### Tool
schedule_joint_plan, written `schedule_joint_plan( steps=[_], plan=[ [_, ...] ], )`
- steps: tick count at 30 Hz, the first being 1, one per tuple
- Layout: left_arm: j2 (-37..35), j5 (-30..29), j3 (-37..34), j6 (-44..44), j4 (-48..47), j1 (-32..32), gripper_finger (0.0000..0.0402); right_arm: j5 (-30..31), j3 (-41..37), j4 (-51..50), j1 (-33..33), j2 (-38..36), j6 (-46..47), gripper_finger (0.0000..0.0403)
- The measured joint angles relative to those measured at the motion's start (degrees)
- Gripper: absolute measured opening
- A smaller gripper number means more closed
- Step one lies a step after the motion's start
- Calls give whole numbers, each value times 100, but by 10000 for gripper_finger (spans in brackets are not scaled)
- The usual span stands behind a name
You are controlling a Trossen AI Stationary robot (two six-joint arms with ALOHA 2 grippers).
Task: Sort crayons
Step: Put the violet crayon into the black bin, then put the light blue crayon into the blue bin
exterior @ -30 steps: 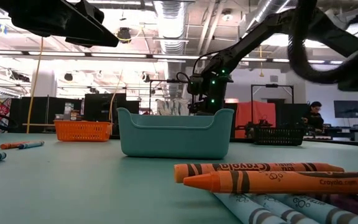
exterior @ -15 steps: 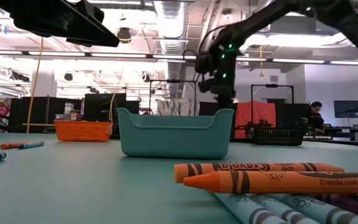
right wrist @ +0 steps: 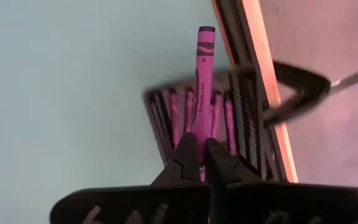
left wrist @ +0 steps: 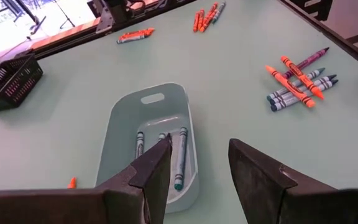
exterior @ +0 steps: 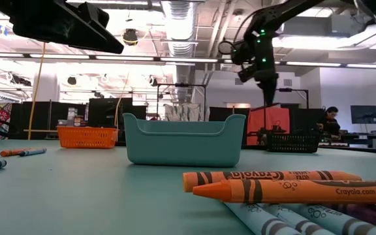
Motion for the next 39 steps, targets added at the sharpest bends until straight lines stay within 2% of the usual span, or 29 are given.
schedule_joint_plan(
  steps=[9, 19, 36, 39],
  plan=[
    [-2, 15, 0, 66, -94, 2, 151, 11, -1094, 144, -698, -400, -5, 0],
    [0, 10, 0, 67, -140, 2, 151, -19, -2307, 1271, -1016, -415, -2, 1],
    [0, -115, 0, 31, -90, 4, 151, -186, -2478, 1487, -1018, -415, 286, 81],
    [0, -382, 0, 26, -90, 2, 151, -186, -2478, 1484, -1011, -423, 307, 96]
  ],
)
